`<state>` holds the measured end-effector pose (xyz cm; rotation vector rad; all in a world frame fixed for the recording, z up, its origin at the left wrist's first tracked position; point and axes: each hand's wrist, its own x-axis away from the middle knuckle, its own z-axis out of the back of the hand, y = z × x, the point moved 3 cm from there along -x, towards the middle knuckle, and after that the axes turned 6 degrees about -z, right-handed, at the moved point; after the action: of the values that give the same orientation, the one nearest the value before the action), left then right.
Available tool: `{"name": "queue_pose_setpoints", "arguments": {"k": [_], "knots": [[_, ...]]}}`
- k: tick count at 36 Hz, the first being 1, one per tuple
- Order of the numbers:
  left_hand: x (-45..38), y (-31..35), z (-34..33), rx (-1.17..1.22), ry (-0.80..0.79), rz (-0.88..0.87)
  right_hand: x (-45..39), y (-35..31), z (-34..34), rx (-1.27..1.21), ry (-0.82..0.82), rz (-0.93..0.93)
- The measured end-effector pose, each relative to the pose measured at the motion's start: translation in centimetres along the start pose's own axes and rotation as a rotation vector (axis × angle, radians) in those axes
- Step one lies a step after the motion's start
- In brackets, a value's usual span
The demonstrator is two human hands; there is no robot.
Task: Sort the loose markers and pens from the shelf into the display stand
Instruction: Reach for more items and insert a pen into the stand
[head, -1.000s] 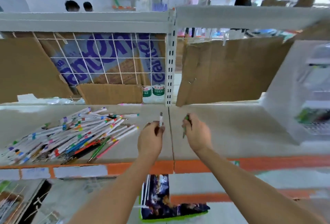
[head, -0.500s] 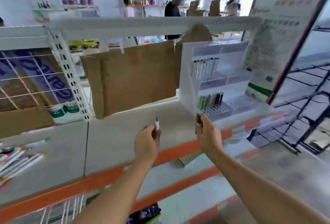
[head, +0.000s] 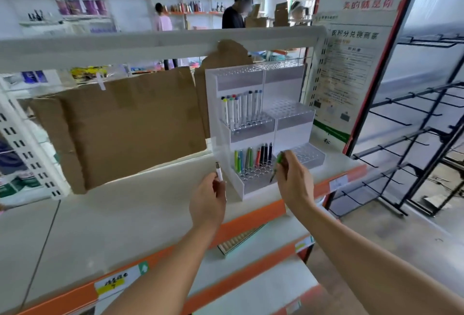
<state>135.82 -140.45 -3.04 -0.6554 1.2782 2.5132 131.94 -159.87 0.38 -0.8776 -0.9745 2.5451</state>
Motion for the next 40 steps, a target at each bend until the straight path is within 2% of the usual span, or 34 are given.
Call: {"name": "queue_pose_setpoints", "arguments": {"k": [5, 11, 27, 40], "knots": [[-2.9, -0.7, -1.7, 0.036, 0.030, -0.099, -2.8, 0.0, -1.8, -0.007, 0.013, -0.010], [-5.2, -2.7, -3.6, 0.009, -0.003, -0.047, -4.9, -0.3, -4.7, -0.032, -0.007, 0.037], [-6.4, -3.3, -4.7, -0.108, 0.063, 0.046, -6.5, 0.8, -9.0, 0.095, -0.351, 0.190], [-5.2, -2.9, -5.2, -0.145, 0.130, 0.071, -7.2, 0.6, -9.8, 0.109, -0.423, 0.215]]}}
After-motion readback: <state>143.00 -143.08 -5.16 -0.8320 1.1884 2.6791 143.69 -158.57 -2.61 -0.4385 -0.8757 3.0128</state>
